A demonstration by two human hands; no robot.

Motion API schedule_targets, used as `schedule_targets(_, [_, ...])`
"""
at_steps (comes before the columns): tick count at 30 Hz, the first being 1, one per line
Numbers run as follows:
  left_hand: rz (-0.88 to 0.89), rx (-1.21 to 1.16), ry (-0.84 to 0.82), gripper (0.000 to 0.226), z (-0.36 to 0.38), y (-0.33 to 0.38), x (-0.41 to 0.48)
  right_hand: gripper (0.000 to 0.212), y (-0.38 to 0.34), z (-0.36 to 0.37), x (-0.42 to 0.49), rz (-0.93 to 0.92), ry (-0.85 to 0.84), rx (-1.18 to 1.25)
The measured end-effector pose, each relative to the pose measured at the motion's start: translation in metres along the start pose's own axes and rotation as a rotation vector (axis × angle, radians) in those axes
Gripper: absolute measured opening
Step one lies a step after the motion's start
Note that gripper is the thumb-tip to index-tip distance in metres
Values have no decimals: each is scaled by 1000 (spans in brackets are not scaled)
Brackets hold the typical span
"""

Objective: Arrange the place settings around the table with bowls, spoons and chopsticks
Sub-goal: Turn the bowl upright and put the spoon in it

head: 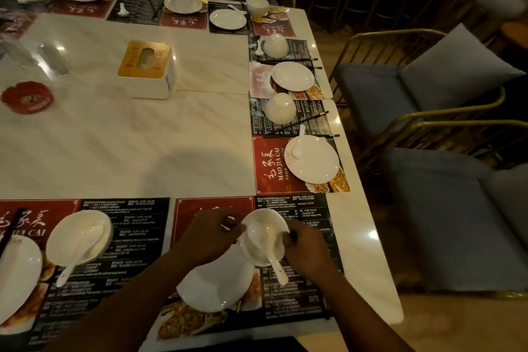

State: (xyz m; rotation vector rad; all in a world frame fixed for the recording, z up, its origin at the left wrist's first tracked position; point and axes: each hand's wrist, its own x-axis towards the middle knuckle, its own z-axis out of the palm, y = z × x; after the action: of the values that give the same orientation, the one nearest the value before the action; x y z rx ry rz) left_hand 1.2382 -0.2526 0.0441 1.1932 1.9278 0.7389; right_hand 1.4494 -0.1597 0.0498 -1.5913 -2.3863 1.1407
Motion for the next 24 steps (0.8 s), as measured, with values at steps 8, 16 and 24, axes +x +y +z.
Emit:
schedule_targets(8, [-22, 151, 26, 13, 34, 10, 11, 20, 45, -19, 17, 129, 54, -60])
schedule_targets(16, [-87, 246, 129, 11, 50, 10, 21, 19, 57, -17, 33, 133, 6, -49])
schedule_targets(24, [-2, 357, 111, 32, 70, 14, 36, 18, 70, -20, 32, 184, 25, 56])
